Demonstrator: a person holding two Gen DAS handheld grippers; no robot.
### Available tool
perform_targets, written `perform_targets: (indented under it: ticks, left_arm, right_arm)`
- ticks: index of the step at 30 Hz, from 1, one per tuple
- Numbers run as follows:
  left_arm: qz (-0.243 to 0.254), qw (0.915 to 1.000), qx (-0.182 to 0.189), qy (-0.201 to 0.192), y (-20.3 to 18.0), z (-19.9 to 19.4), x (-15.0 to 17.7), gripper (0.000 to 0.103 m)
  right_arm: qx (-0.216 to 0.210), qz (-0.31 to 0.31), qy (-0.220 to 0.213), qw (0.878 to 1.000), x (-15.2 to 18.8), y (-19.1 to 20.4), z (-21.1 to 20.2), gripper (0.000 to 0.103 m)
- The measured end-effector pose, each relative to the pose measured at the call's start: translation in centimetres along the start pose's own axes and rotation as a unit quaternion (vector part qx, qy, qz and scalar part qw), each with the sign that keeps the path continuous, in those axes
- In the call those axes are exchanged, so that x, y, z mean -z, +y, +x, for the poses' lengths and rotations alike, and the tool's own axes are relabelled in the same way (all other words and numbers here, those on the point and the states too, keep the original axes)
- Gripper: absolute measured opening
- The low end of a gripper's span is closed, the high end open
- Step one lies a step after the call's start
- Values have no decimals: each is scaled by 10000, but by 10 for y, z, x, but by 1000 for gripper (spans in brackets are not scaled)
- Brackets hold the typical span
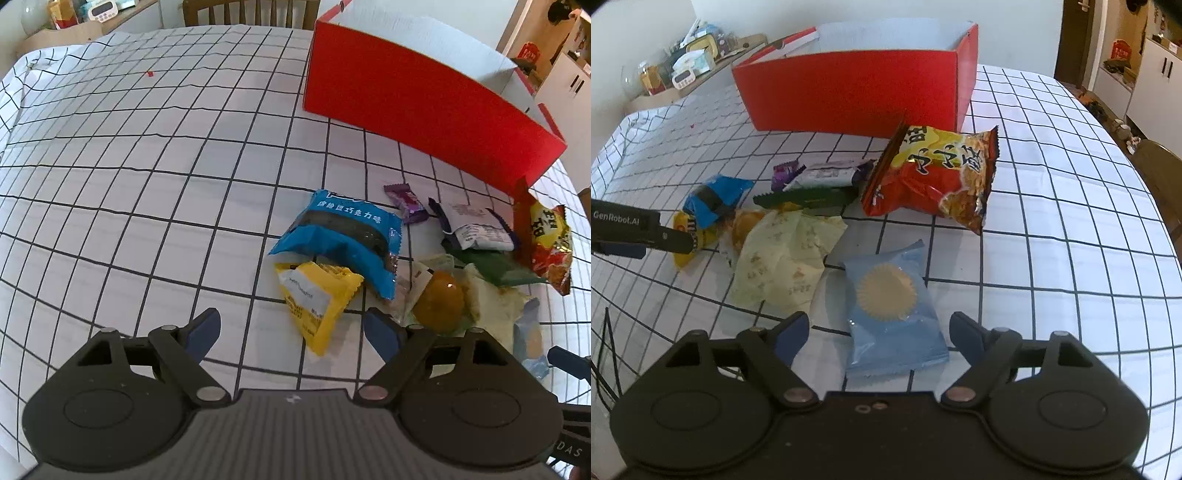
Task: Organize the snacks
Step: 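Grasp the blue cookie packet with the right gripper while the left grasps the yellow M&M's bag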
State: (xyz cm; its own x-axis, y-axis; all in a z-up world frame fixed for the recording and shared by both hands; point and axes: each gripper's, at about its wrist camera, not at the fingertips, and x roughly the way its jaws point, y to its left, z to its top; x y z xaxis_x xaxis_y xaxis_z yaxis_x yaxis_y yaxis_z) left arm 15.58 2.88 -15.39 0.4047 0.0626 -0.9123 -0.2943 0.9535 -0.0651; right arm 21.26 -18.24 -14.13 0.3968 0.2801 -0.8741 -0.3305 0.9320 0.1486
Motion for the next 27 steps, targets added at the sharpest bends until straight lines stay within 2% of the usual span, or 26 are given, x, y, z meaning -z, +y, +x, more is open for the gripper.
perform_targets:
  ticks: [7, 9, 13, 17, 21, 27]
  left_arm:
    - [-35, 9999, 160, 49, 2, 12, -7, 84]
    - [-16, 9997, 229, 81, 1, 14, -9, 77]
    - [18, 9996, 276, 55, 0, 15, -11, 72]
    - [127, 9993, 338, 29, -2, 13, -10, 54]
    - [151, 9991, 393, 20, -2, 11, -8, 40]
    - [169, 9993, 343, -3, 0, 8, -6, 36]
  right_arm:
    - [-19, -269, 8, 9996, -6, 1, 9, 77]
    - [-39, -355, 5, 9994, -7, 2, 10, 75]
    - [-101, -478, -4, 9988, -11, 3, 11, 66]
    - [-118, -479, -24, 9988, -12, 4, 9, 54]
    - [-95, -436, -28, 9990, -11, 4, 8, 51]
    - [-57, -184, -21, 9998, -7, 1, 3, 47]
